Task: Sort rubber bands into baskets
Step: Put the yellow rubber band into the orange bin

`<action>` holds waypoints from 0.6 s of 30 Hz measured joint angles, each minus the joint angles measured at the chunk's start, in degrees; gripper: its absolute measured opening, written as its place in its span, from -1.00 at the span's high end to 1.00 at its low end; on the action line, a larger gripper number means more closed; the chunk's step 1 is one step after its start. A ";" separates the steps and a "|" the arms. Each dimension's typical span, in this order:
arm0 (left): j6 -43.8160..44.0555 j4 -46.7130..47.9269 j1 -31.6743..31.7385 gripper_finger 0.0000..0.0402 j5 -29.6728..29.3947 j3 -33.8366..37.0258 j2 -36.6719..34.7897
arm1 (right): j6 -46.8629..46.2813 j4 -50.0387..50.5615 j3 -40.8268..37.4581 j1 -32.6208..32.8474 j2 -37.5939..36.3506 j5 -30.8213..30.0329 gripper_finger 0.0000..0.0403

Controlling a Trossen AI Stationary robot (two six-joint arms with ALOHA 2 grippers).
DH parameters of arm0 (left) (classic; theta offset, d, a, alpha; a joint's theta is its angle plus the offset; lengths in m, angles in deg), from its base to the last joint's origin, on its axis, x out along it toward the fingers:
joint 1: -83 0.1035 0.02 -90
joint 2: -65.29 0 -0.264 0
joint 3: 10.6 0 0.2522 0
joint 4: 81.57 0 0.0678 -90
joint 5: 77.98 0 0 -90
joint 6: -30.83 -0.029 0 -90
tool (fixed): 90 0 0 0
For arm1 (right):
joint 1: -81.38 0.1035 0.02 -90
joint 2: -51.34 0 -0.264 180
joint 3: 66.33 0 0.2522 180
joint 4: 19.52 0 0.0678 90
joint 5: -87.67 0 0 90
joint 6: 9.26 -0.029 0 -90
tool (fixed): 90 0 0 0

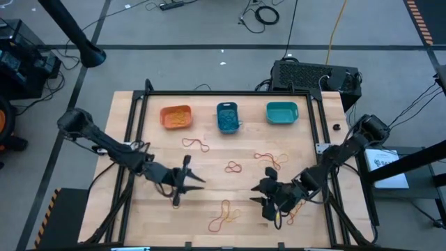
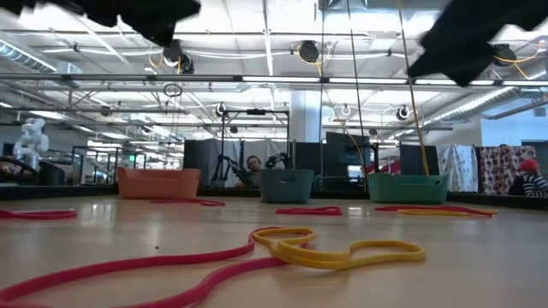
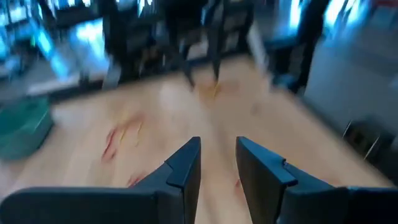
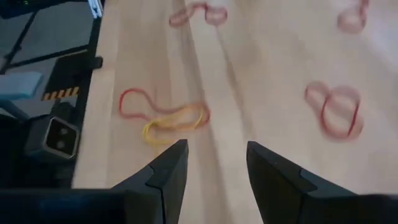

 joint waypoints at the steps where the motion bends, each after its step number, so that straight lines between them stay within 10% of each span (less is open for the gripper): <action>1: 0.58 -6.47 -0.47 0.46 0.15 1.98 1.20 | -2.80 1.04 0.00 0.89 0.06 0.11 0.22; 10: 7.35 -18.84 -1.57 0.46 6.51 1.80 14.76 | -34.20 16.11 0.00 6.90 0.06 21.56 0.22; 18: 4.74 -21.14 -1.52 0.46 6.42 -6.89 26.65 | -49.18 26.50 -0.02 9.86 0.26 22.30 0.22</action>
